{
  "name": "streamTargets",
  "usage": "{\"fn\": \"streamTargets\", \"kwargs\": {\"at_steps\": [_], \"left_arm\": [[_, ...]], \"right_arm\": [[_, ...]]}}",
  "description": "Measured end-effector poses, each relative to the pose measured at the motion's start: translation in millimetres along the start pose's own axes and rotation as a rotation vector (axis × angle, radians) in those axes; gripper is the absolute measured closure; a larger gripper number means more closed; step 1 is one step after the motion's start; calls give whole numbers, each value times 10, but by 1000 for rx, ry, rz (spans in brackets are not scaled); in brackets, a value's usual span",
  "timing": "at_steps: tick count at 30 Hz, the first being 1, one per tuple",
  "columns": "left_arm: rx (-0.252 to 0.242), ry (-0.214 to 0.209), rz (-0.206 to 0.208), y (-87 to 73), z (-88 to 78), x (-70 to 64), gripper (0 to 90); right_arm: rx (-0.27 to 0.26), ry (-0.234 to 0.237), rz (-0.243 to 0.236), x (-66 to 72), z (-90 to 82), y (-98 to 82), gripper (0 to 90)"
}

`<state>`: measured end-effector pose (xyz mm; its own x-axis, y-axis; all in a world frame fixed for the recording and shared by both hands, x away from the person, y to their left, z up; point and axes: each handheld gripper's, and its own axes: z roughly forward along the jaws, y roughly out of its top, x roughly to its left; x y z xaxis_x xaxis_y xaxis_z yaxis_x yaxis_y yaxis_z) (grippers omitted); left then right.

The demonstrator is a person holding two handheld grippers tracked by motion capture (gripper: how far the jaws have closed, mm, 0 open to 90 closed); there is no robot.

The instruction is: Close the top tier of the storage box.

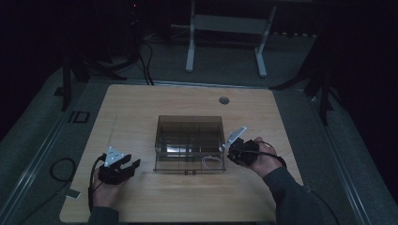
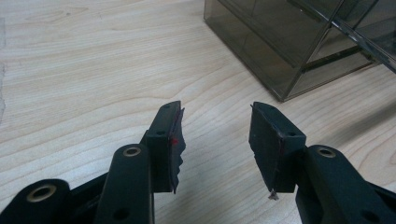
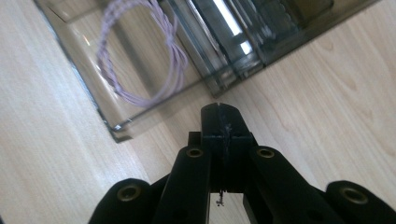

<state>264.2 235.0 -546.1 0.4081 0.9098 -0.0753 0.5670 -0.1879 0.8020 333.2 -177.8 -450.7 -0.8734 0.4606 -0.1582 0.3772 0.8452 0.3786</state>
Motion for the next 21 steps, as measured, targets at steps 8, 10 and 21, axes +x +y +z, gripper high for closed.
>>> {"fn": "streamTargets", "kwargs": {"at_steps": [8,10,21], "left_arm": [[-12,-23,-7,21,-36,2,547],[-15,-28,-3,37,-50,0,547],[-45,-39,-8,88,-175,53,544]], "right_arm": [[-23,2,74,-92,166,-160,861],[-37,-6,97,-109,208,-196,835],[-81,-39,219,-211,447,-353,741]]}}
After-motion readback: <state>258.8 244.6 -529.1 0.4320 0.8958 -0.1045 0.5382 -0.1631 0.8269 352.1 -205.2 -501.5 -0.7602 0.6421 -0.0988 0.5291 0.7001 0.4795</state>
